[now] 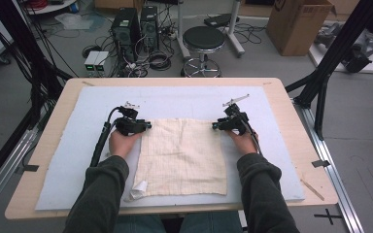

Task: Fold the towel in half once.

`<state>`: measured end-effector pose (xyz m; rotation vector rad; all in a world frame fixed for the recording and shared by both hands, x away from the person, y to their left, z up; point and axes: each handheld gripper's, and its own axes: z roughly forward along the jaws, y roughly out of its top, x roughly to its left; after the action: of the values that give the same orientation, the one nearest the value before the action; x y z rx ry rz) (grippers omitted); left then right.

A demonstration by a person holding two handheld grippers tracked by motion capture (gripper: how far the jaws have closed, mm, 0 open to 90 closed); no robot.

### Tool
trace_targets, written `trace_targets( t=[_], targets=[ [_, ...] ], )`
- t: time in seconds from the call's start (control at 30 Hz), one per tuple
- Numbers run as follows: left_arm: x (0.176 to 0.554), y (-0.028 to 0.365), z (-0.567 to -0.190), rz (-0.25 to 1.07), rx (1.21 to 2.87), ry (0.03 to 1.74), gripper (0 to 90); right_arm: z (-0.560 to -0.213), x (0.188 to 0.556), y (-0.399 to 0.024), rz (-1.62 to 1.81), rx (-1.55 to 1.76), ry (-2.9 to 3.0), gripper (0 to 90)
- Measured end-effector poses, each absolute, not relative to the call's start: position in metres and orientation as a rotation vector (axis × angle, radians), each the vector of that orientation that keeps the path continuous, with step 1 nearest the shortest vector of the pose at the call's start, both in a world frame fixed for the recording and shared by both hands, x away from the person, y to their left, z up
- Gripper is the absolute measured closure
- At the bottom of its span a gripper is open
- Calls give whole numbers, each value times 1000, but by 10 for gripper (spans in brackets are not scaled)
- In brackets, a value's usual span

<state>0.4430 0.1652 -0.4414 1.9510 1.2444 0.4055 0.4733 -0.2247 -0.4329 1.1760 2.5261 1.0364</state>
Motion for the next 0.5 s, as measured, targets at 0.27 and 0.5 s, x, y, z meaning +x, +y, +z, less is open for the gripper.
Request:
trace_targets(
  t=[0.27, 0.5],
  targets=[
    [443, 164, -441, 407, 1953, 1248, 867, -433, 475, -225, 1020, 1183, 2521, 803],
    [443, 171, -431, 422, 1906, 1234, 875, -428, 476, -228, 1052, 1183, 2520, 859]
  ],
)
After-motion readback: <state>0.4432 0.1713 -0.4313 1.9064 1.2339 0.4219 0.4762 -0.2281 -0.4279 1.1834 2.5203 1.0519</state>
